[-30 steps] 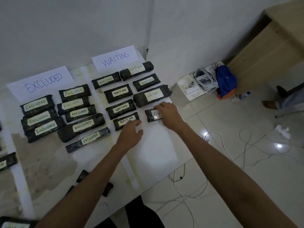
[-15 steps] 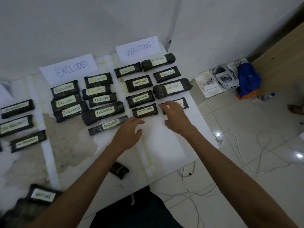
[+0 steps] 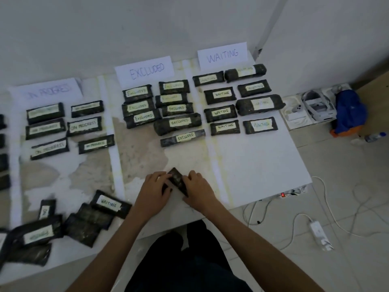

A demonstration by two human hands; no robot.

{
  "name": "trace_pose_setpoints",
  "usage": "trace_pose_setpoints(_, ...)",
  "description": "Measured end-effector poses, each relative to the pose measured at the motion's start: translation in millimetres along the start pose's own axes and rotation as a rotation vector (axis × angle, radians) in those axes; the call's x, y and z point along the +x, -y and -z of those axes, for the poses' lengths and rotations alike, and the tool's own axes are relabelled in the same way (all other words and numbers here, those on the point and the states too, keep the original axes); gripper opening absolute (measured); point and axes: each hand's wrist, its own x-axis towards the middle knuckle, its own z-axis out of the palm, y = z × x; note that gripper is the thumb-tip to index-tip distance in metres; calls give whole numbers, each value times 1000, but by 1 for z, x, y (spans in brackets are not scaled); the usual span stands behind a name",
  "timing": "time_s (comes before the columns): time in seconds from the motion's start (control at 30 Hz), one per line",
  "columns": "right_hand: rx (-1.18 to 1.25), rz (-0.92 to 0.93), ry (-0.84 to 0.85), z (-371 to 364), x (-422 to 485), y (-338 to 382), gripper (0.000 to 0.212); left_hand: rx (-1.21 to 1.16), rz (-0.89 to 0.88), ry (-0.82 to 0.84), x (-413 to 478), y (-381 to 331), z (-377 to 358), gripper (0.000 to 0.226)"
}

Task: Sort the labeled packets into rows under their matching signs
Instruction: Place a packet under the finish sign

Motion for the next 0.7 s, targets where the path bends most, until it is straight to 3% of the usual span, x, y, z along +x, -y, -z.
trace_pose_setpoints(0.1, 28, -61, -53, -7, 0, 4, 29, -50, 35, -8, -16, 7, 2, 38)
trace_pose_setpoints(0.23, 608, -277, -78, 16, -6, -8, 27, -190, 76, -34, -25, 6, 9, 37)
trace_pose_setpoints(0.37, 1031, -313, -4, 30, -18, -11, 32, -309, 64, 2, -26, -3, 18, 37)
trace_pose_setpoints(0.57, 1082, -325, 2, 36, -27, 5, 33, -314, 58, -47, -24, -9, 25, 52)
trace_pose_setpoints(0.7, 1013, -283, 42, 41, -27, 15, 31, 80, -169, -107, -21, 0, 28, 64)
